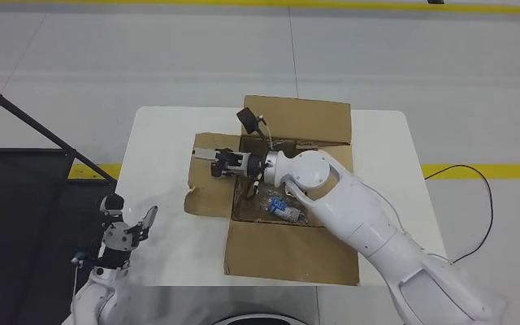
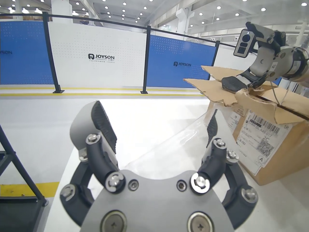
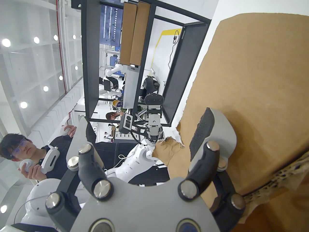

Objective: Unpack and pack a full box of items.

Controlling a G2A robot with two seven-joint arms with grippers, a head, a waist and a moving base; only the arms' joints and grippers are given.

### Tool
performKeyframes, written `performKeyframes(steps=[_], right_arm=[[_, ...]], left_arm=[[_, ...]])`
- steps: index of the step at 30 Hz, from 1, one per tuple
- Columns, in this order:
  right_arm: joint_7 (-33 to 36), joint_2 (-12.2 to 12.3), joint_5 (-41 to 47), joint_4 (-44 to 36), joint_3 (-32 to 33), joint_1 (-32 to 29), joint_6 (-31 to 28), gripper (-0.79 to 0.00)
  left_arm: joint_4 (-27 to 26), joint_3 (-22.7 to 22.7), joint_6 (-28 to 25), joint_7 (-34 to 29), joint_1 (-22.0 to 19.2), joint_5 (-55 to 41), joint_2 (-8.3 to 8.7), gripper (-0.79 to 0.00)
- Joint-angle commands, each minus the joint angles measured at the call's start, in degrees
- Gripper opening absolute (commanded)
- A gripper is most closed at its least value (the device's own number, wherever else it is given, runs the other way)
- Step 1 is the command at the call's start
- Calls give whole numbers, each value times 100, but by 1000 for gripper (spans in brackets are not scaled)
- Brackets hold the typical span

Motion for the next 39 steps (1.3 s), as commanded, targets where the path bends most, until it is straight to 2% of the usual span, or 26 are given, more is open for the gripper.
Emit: performKeyframes(steps=[1, 6, 13, 18, 22, 26, 27, 33, 35, 39], right_arm=[[117, 95, -144, -249, 214, -137, -117, 0], [403, 411, -494, -1141, 944, -693, -166, 0], [1061, 974, -943, -2838, 2670, -2208, -347, 0], [1460, 1237, -894, -3650, 3900, -3307, -731, 0], [1677, 1382, -678, -4013, 4861, -4155, -1259, 0], [1771, 1472, -308, -4079, 5688, -4820, -1841, 0], [1823, 1495, -129, -4037, 5929, -5003, -2025, 0], [2000, 1564, 728, -3570, 6719, -5511, -2598, 0], [2043, 1581, 923, -3321, 6855, -5571, -2649, 0], [2043, 1581, 923, -3321, 6855, -5571, -2649, 0]], left_arm=[[-305, -92, -42, -69, 89, 56, 10, 0], [-1106, -344, -149, -365, 315, 109, 33, 0], [-2317, -442, -252, -1322, 428, 231, 51, 0], [-3035, -97, -193, -2222, 228, 446, 49, 0], [-3436, 475, -23, -3066, -141, 817, 34, 0], [-3357, 1289, 6, -4074, -907, 921, -6, 0], [-3231, 1599, 27, -4362, -1209, 919, -31, 0], [-2448, 2774, 80, -5540, -2472, 119, -195, 0], [-2448, 2774, 80, -5540, -2472, 119, -195, 0], [-2448, 2774, 80, -5540, -2472, 119, -195, 0]])
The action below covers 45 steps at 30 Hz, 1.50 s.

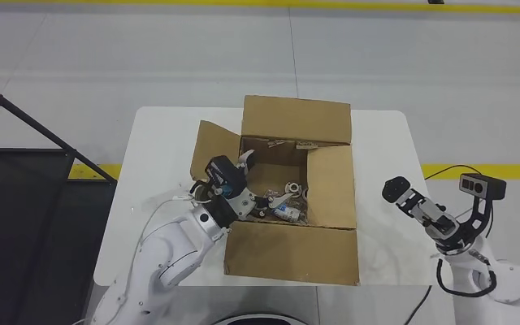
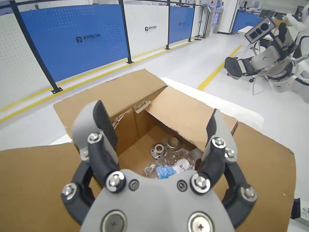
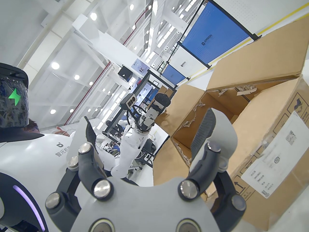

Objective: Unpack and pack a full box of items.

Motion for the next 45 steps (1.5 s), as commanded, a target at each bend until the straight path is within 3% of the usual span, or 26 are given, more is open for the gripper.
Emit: performKeyframes(steps=[1, 11, 22, 29, 45], right_arm=[[-2, -1, -5, -6, -3, 1, 1, 0], [-2, -1, -5, -6, -3, 1, 1, 0], [-2, -1, -5, -6, -3, 1, 1, 0], [-2, -1, -5, -6, -3, 1, 1, 0], [-2, -1, -5, -6, -3, 1, 1, 0]], left_arm=[[1, 2, 0, -4, -3, -5, 0, 0], [86, 76, 148, -61, -84, -298, -32, 0], [847, 1363, 1241, -2041, -1715, -1430, -398, 0], [1288, 1754, 2199, -3016, -2482, -2606, -649, 0], [1333, 1733, 2232, -2996, -2420, -2734, -658, 0]])
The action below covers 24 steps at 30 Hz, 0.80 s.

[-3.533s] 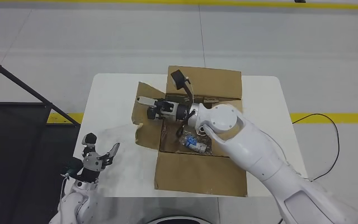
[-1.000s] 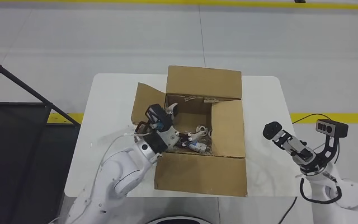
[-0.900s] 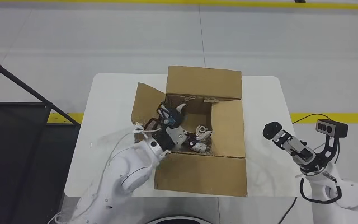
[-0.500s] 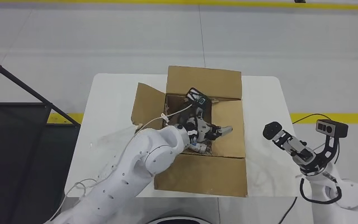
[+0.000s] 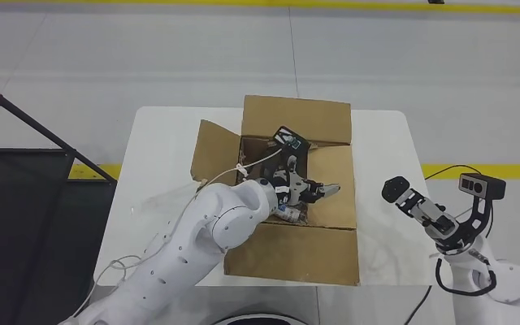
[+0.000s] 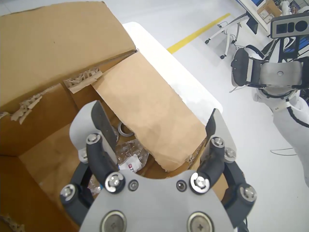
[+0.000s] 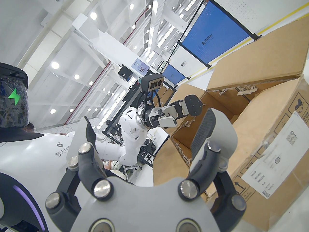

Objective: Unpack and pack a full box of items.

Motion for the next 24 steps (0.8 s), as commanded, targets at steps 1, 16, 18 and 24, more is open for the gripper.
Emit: performKeyframes(steps=[1, 16, 18, 24], right_arm=[[0, 0, 0, 1, 0, 0, 0, 0], [0, 0, 0, 1, 0, 0, 0, 0], [0, 0, 0, 1, 0, 0, 0, 0], [0, 0, 0, 1, 0, 0, 0, 0]], left_arm=[[35, -45, 26, 18, 50, -96, -3, 0], [1138, -466, 318, -934, -415, -2111, -108, 0], [1408, -475, 247, -1078, -537, -2549, -142, 0], [2082, -253, 142, -1031, -847, -2902, -243, 0]])
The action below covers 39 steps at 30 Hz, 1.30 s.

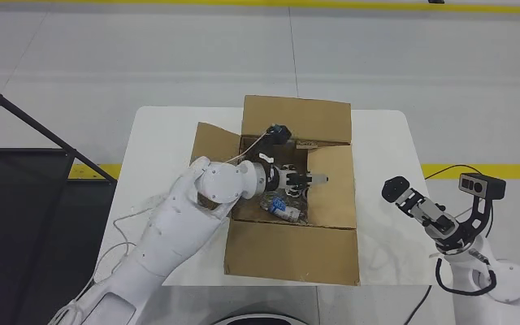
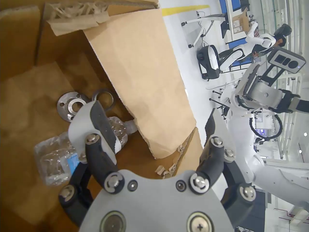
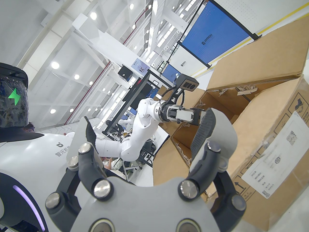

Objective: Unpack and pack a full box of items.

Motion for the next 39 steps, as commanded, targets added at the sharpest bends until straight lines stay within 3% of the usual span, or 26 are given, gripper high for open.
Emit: performKeyframes(steps=[1, 9, 19, 29, 39], right_arm=[[0, 0, 0, 1, 0, 0, 0, 0], [0, 0, 0, 1, 0, 0, 0, 0], [0, 0, 0, 1, 0, 0, 0, 0], [0, 0, 0, 1, 0, 0, 0, 0], [-399, 15, 93, -14, 292, -204, -51, 0]], left_arm=[[203, 104, -43, 40, -86, -62, -36, 0], [807, 494, -263, 230, -346, -424, -209, 0], [1083, 545, -579, 292, -423, -811, -295, 0], [679, 330, -764, 218, -253, -951, -242, 0], [45, 367, -573, 683, -258, -659, -269, 0]])
